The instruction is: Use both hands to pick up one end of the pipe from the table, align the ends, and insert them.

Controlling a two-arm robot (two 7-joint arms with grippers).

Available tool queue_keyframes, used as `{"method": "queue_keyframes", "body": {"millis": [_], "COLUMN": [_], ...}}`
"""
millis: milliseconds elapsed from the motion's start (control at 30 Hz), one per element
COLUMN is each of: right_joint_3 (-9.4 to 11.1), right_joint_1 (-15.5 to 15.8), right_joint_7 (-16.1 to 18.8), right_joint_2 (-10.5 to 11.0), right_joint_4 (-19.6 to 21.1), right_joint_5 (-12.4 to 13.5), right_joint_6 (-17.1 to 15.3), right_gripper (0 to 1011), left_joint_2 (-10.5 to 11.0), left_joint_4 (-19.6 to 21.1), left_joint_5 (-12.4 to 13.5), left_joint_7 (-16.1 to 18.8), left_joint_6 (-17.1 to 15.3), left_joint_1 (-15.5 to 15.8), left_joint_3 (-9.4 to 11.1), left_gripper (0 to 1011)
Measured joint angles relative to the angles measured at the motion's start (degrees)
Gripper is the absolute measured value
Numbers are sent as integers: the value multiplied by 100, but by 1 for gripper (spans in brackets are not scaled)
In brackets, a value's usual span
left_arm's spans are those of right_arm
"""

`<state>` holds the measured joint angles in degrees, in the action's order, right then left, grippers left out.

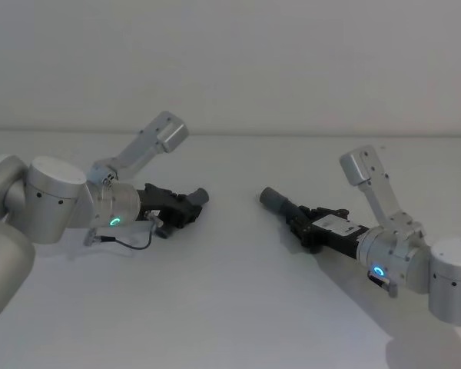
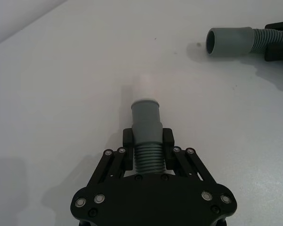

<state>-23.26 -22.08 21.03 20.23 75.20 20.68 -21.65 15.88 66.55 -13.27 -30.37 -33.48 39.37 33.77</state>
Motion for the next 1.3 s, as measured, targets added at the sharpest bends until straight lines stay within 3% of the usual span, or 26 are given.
{"method": "queue_keyframes", "body": {"millis": [800, 1300], "right_joint_3": [245, 215], "right_joint_1": [16, -206], "right_joint_7": [207, 1094], "right_joint_2": [134, 636], "right_joint_4": [377, 492], "right_joint_5": [-27, 142], "right_joint_6": [1151, 1506], "right_gripper": [279, 279], "left_joint_2": [298, 516], "left_joint_4": [480, 361], "left_joint_5": [222, 153], "left_joint_7": [-163, -928], "left_joint_6": [629, 1334], "left_joint_1": [266, 656], "left_joint_3": [-10, 128], "left_gripper": [351, 351]}}
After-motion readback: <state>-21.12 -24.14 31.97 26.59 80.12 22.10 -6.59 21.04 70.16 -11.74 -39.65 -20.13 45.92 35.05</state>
